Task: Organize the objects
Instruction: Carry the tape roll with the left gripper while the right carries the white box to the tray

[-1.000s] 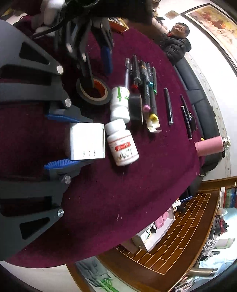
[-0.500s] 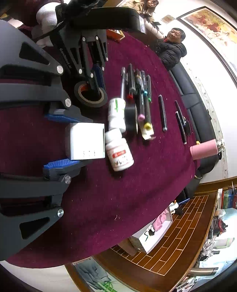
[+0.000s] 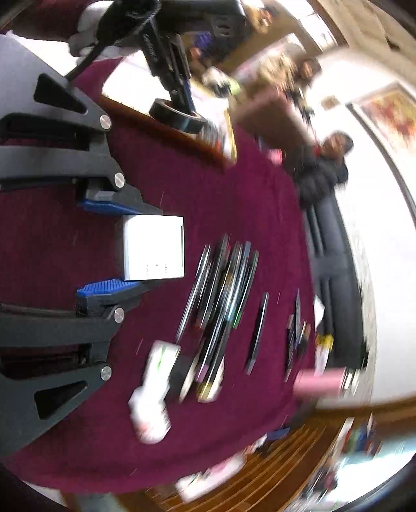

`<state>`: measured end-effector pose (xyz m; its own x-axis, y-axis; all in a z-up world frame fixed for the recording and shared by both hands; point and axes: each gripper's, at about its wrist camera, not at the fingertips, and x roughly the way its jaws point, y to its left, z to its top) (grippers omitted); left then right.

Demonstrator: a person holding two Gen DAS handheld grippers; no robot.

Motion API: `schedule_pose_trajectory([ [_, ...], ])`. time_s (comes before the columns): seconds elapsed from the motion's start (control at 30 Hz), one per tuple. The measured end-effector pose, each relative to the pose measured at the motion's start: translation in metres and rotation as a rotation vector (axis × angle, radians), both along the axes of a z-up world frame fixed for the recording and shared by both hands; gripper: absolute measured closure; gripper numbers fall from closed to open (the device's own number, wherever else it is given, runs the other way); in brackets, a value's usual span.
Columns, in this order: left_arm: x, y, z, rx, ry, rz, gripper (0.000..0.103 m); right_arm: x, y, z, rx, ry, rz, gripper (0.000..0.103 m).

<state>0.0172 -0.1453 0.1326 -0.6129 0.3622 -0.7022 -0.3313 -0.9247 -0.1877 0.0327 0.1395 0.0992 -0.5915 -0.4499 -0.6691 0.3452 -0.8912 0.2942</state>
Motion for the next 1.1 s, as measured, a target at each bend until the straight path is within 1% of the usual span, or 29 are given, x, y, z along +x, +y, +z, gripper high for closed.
schedule_pose_trajectory([
  [0.1,0.001,-0.061,0.02,-0.084,0.042,0.117,0.091,-0.014,-0.057,0.017,-0.073,-0.009,0.145,0.071],
  [0.13,0.002,-0.081,0.024,-0.115,0.053,0.155,0.091,-0.017,-0.069,0.02,-0.095,-0.018,0.178,0.071],
  [0.2,-0.004,-0.115,0.024,-0.141,0.049,0.217,0.091,-0.032,-0.114,0.025,-0.167,-0.07,0.284,0.071],
  [0.3,-0.021,-0.154,0.007,-0.163,0.023,0.287,0.091,-0.053,-0.17,0.018,-0.175,-0.13,0.348,0.071],
  [0.4,-0.039,-0.182,-0.025,-0.144,-0.024,0.321,0.091,-0.074,-0.223,-0.004,-0.187,-0.231,0.385,0.071],
  [0.47,-0.049,-0.191,-0.042,-0.133,-0.055,0.328,0.091,-0.082,-0.241,-0.017,-0.176,-0.264,0.389,0.071],
  [0.53,-0.064,-0.202,-0.06,-0.139,-0.088,0.344,0.091,-0.087,-0.261,-0.031,-0.171,-0.301,0.399,0.071],
  [0.63,-0.079,-0.216,-0.082,-0.126,-0.151,0.36,0.091,-0.091,-0.284,-0.05,-0.145,-0.346,0.414,0.071],
  [0.73,-0.094,-0.221,-0.097,-0.139,-0.193,0.357,0.091,-0.095,-0.301,-0.066,-0.12,-0.374,0.432,0.071],
  [0.8,-0.098,-0.22,-0.102,-0.139,-0.206,0.355,0.091,-0.096,-0.314,-0.076,-0.104,-0.393,0.44,0.071],
  [0.87,-0.101,-0.218,-0.103,-0.15,-0.199,0.354,0.091,-0.098,-0.322,-0.083,-0.094,-0.409,0.445,0.07],
  [1.0,-0.101,-0.221,-0.101,-0.114,-0.208,0.363,0.091,-0.1,-0.334,-0.094,-0.069,-0.422,0.442,0.07],
  [1.1,-0.099,-0.222,-0.095,-0.108,-0.201,0.351,0.09,-0.103,-0.339,-0.1,-0.055,-0.424,0.439,0.07],
])
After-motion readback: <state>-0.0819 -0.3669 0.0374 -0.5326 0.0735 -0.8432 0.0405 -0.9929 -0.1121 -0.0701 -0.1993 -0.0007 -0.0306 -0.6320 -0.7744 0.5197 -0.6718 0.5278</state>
